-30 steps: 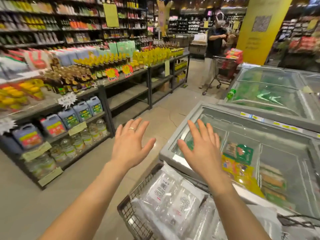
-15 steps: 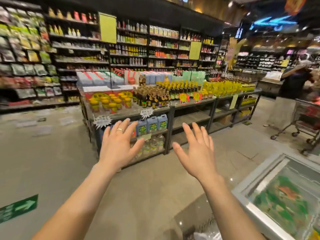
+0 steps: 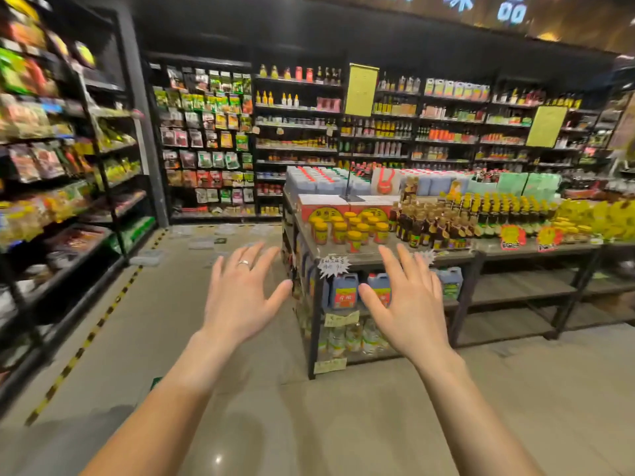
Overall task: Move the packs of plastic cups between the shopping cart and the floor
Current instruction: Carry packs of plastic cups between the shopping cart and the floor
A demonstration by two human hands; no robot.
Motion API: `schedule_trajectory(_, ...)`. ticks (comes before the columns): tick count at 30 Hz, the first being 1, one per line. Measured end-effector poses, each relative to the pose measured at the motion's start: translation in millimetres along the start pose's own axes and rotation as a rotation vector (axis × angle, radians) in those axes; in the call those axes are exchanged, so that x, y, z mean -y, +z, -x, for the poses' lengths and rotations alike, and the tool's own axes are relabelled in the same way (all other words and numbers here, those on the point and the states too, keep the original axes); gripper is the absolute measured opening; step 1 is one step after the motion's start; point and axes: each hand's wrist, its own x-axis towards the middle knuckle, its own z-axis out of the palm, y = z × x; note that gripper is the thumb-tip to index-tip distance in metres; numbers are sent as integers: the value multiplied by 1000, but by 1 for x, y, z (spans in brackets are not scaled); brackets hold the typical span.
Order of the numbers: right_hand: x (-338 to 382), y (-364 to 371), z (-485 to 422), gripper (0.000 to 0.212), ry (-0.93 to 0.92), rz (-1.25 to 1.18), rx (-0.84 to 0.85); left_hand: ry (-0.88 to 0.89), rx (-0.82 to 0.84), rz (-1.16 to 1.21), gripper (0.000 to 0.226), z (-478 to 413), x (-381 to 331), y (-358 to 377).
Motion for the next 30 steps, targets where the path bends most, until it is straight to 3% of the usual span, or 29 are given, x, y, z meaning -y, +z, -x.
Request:
schedule_trajectory(13,80,149,-134,68,-187,-173,66,-229,18,-156,71,-70,144,42)
schedule_trajectory(30,128,337,-428,65,-354,-258,96,-322,-57,-274,68,-305,269,156)
